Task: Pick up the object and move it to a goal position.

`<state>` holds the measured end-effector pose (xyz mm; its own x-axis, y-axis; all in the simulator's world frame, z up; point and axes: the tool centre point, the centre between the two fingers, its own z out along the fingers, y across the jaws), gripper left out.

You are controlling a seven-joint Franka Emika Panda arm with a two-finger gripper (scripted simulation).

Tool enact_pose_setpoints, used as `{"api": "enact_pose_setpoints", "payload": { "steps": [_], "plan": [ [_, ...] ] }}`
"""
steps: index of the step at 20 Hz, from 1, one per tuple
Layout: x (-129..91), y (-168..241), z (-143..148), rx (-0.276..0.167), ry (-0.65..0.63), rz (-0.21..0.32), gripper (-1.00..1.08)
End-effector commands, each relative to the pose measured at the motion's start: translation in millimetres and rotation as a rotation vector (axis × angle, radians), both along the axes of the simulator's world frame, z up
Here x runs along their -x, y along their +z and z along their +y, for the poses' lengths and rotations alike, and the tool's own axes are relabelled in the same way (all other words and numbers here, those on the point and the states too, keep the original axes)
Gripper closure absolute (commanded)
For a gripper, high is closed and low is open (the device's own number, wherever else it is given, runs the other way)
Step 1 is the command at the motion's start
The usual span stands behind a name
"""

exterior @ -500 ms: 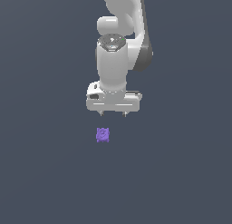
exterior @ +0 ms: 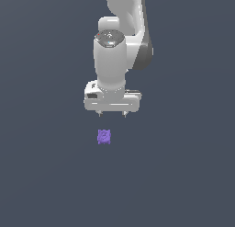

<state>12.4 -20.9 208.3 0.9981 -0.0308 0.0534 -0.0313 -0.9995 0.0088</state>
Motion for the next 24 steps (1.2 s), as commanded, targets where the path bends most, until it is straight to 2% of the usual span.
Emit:
{"api": "enact_pose_setpoints", "payload": {
  "steps": [1,12,24],
  "plan": [
    [-0.1,1.5,-1.8,0.0,0.002,0.0,-0.92],
    [-4.2,-15.2,-7.8,0.0,0.008,0.008,-0.92],
    [-16.0,-92.9,-38.3,-0.006,0.04,0.043,-0.92]
  ]
}}
